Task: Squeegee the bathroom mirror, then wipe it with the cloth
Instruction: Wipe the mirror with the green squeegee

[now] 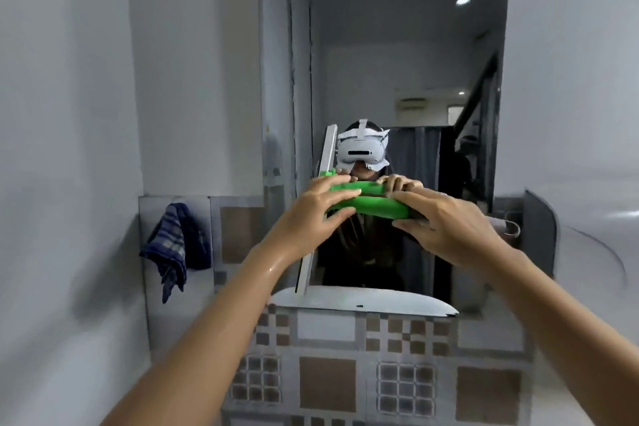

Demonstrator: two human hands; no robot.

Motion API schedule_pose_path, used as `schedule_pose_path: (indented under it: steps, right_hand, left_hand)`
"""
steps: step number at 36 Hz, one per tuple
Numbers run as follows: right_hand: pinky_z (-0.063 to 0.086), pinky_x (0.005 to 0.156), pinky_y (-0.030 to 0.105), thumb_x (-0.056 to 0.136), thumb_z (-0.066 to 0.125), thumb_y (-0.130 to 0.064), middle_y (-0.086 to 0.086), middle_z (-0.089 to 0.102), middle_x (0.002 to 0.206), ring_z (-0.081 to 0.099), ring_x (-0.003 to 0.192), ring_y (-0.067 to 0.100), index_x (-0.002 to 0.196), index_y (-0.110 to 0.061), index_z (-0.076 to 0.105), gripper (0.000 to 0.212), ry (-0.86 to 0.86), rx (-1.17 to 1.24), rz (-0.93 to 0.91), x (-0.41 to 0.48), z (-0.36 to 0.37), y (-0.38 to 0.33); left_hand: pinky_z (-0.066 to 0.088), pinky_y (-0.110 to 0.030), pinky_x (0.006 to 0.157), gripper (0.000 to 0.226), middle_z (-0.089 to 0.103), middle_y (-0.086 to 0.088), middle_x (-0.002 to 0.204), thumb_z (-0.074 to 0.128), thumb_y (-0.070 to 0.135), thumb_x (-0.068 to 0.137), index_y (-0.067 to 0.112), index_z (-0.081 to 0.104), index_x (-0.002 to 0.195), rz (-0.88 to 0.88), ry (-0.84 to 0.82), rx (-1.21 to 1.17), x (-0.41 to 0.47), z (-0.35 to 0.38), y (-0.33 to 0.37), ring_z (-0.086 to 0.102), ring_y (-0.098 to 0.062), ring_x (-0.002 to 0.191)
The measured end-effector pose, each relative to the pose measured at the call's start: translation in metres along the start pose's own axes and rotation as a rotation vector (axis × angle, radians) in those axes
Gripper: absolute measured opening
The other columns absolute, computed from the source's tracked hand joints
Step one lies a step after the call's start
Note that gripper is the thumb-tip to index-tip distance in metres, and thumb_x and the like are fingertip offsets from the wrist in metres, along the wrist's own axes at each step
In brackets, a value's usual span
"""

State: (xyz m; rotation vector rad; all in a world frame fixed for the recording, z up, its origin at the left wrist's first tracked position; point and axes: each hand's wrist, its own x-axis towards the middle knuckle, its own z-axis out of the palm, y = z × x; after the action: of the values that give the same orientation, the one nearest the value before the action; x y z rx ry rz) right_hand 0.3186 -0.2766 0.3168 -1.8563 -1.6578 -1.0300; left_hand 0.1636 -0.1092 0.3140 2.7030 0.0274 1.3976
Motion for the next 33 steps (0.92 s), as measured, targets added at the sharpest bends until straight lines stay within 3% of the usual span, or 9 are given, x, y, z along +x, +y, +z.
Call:
schedule_pose_path:
  steps: [5,8,13,19,33]
  right_hand:
    - [0.034,0.061,0.030,0.088,0.057,-0.038,-0.006,0.061,0.111,0.063,0.091,0.025,0.129,-0.028,0.050,0.043,0.080,-0.056,-0.024,0.065,-0.038,0.014]
    - [0.034,0.063,0.030,0.086,0.060,-0.036,-0.002,0.063,0.102,0.062,0.085,0.025,0.126,-0.027,0.053,0.041,0.118,-0.073,-0.046,0.099,-0.060,0.021]
    - [0.040,0.068,0.033,0.084,0.060,-0.032,0.001,0.063,0.104,0.060,0.090,0.027,0.124,-0.026,0.054,0.041,0.188,-0.089,-0.045,0.150,-0.081,0.021]
    - [0.043,0.069,0.035,0.087,0.058,-0.029,-0.001,0.062,0.107,0.059,0.097,0.025,0.120,-0.028,0.055,0.034,0.248,-0.051,-0.069,0.203,-0.066,0.007]
    - [0.034,0.068,0.030,0.088,0.055,-0.026,0.000,0.062,0.105,0.057,0.097,0.025,0.112,-0.025,0.057,0.025,0.211,0.007,-0.076,0.253,-0.041,-0.021]
  left_hand:
    - [0.020,-0.022,0.112,0.040,0.037,-0.004,0.147,0.046,0.023,0.097,0.015,0.044,0.136,-0.103,0.286,0.080,0.040,-0.036,-0.043,0.030,-0.011,0.136]
    - [0.018,-0.028,0.116,0.043,0.031,-0.005,0.151,0.040,0.022,0.100,0.011,0.034,0.141,-0.240,0.383,0.082,0.039,-0.040,-0.068,0.021,-0.011,0.140]
    - [0.012,-0.032,0.118,0.058,0.019,-0.007,0.155,0.023,0.043,0.098,0.008,0.023,0.145,-0.262,0.301,0.195,0.020,-0.010,-0.098,0.012,-0.017,0.144]
    - [-0.006,-0.024,0.116,0.072,-0.011,-0.005,0.157,0.031,0.048,0.094,0.013,-0.003,0.148,-0.271,0.265,0.339,0.011,0.018,-0.111,-0.012,-0.014,0.144]
    - [-0.004,-0.024,0.116,0.074,-0.016,-0.004,0.156,0.030,0.050,0.095,0.016,-0.010,0.147,-0.225,0.248,0.418,0.010,0.015,-0.118,-0.014,-0.014,0.143]
